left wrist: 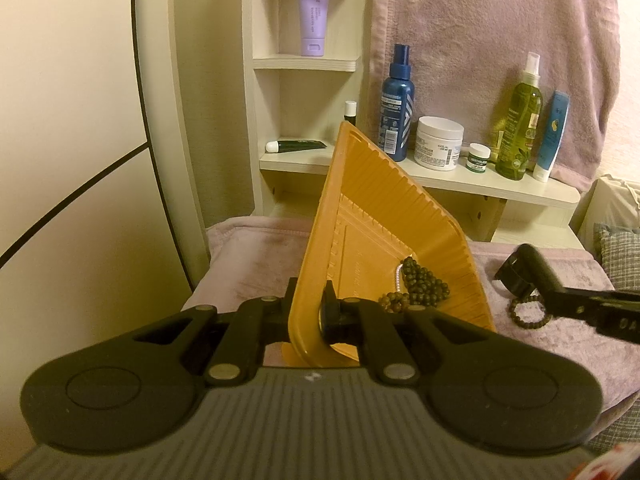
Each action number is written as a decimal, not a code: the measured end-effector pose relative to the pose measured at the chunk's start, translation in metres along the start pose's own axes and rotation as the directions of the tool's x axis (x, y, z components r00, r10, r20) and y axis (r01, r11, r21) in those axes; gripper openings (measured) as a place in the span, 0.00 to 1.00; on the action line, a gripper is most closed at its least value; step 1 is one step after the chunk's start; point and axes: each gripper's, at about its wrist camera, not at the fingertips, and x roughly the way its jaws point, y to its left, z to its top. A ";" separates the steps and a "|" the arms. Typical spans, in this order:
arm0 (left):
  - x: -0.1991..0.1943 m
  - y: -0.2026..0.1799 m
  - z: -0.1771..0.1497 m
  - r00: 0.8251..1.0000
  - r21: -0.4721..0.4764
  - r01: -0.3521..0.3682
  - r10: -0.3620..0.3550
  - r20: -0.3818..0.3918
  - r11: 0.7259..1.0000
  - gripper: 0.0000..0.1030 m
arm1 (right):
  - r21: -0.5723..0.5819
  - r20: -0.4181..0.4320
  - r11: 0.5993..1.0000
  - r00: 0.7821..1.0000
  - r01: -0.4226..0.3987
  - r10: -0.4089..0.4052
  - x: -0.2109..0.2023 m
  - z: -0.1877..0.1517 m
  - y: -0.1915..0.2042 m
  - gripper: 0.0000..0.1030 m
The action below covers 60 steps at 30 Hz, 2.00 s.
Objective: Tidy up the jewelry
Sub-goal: 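Carry the black bar piece into the orange tray with the right gripper, then move the right gripper to the small bead bracelet and grasp it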
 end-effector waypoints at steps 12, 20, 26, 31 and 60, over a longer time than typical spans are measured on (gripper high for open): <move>0.001 0.002 0.000 1.000 -0.004 0.002 -0.002 -0.002 1.000 0.08 | -0.049 -0.066 0.989 0.988 -0.140 0.136 0.024 -0.003 0.034 0.22; 0.001 0.002 0.000 1.000 -0.008 0.003 -0.003 -0.003 1.000 0.08 | -0.115 -0.139 0.957 0.958 -0.267 0.251 0.039 -0.009 0.049 0.22; 0.002 0.002 0.000 1.000 -0.008 0.003 -0.003 -0.001 1.000 0.08 | -0.109 -0.156 0.951 0.950 -0.288 0.270 0.044 -0.011 0.051 0.22; 0.002 0.003 0.000 1.000 -0.008 0.003 -0.003 -0.002 1.000 0.08 | -0.092 -0.142 0.948 0.946 -0.306 0.292 0.043 -0.010 0.050 0.22; 0.002 0.004 0.000 1.000 -0.005 0.002 -0.002 -0.001 1.000 0.08 | 0.116 -0.027 0.964 0.971 0.241 -0.239 -0.005 -0.045 -0.066 0.39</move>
